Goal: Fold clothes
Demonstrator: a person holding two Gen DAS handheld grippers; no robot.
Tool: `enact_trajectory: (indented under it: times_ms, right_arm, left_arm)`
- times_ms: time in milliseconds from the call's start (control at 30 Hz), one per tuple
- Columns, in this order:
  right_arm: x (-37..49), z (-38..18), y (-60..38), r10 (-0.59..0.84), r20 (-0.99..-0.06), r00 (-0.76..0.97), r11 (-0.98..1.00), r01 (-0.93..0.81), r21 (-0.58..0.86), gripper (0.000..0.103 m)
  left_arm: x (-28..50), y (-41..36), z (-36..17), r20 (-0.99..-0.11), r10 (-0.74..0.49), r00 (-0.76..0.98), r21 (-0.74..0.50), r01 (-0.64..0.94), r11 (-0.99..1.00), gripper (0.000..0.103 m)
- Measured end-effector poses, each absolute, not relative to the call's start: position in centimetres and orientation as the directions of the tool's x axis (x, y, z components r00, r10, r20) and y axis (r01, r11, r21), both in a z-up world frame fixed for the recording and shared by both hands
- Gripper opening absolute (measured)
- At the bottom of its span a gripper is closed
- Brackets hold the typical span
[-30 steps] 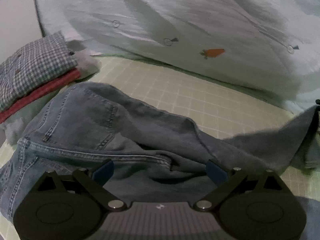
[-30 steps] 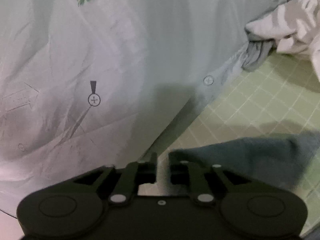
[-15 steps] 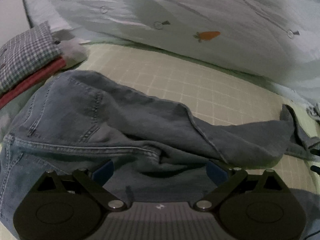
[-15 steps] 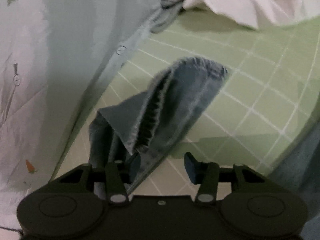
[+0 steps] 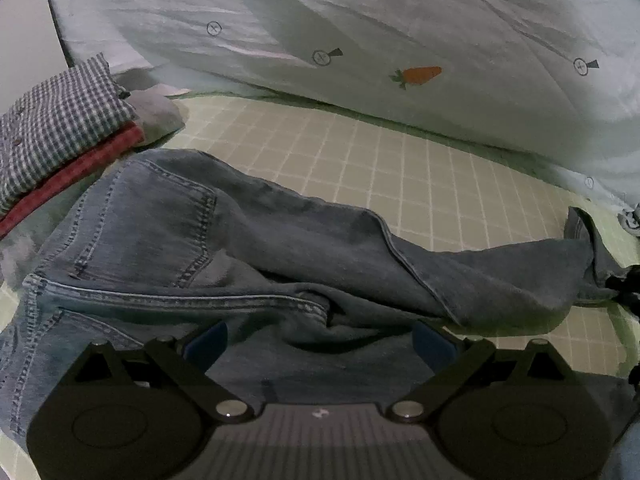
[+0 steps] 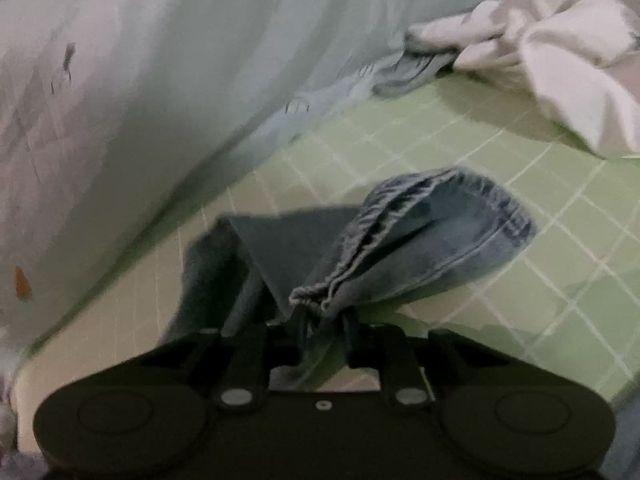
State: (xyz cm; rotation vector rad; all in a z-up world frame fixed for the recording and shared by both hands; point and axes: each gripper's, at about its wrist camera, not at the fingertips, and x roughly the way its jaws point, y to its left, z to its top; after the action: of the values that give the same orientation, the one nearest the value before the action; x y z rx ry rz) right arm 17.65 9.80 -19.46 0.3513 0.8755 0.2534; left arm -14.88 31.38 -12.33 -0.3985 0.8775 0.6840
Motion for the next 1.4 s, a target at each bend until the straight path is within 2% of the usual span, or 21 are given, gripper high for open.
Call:
enact_trajectory:
  times_ms: [267,500,733,867,967,1000,1033,1067,1167,1400]
  right_arm:
    - [13.5,-14.1,3.7,0.354,-0.63,0.691,0.884,-0.027,0.467,0.016]
    - [11.1,-9.6,-0.8,0.326,-0.601,0.73,0.86,0.034,0.509,0.016]
    - [16.0,-8.3,3.4,0.313,-0.624,0.716,0.872,0.043,0.487,0.014]
    - [22.0,-8.1,9.7,0.347,-0.623,0.701,0.912,-0.097,0.398,0.014]
    - [24.1,-8.1,12.7,0.424,-0.596,0.681,0.895,-0.216,0.391,0.029]
    - [24.8,-8.1,13.7,0.45,-0.587,0.673,0.886,-0.254,0.387,0.043]
    - [24.4,-8.0,13.8,0.481,-0.556,0.678,0.868,-0.281,0.409,0.049]
    - [23.9,-8.0,13.5,0.511,-0.524,0.681,0.848,-0.302,0.435,0.049]
    - [22.7,-9.4,11.9,0.499,-0.545,0.674,0.852,-0.27,0.448,0.049]
    - [21.2,-14.6,6.8,0.364,-0.686,0.631,0.92,-0.129,0.37,0.049]
  left_arm:
    - [-15.0,31.8,-12.9,-0.818,0.376,0.434,-0.044,-0.701,0.712,0.098]
    - [-13.3,31.1,-13.9,-0.832,0.317,0.454,-0.052,-0.634,0.771,0.098]
    - [-12.1,31.1,-15.0,-0.844,0.289,0.452,-0.042,-0.593,0.804,0.098]
    - [-12.1,31.0,-15.1,-0.847,0.293,0.443,-0.031,-0.592,0.806,0.098]
    - [-12.3,31.1,-15.0,-0.848,0.306,0.432,-0.019,-0.601,0.799,0.098]
    - [-12.4,31.2,-15.0,-0.848,0.312,0.428,-0.013,-0.606,0.795,0.098]
    - [-12.4,31.3,-15.0,-0.849,0.316,0.422,-0.009,-0.611,0.791,0.098]
    - [-12.4,31.4,-15.1,-0.852,0.318,0.417,-0.007,-0.616,0.788,0.098]
    - [-12.4,31.7,-15.2,-0.858,0.323,0.4,-0.001,-0.63,0.777,0.098]
    - [-11.1,31.0,-15.5,-0.87,0.292,0.397,0.006,-0.585,0.811,0.098]
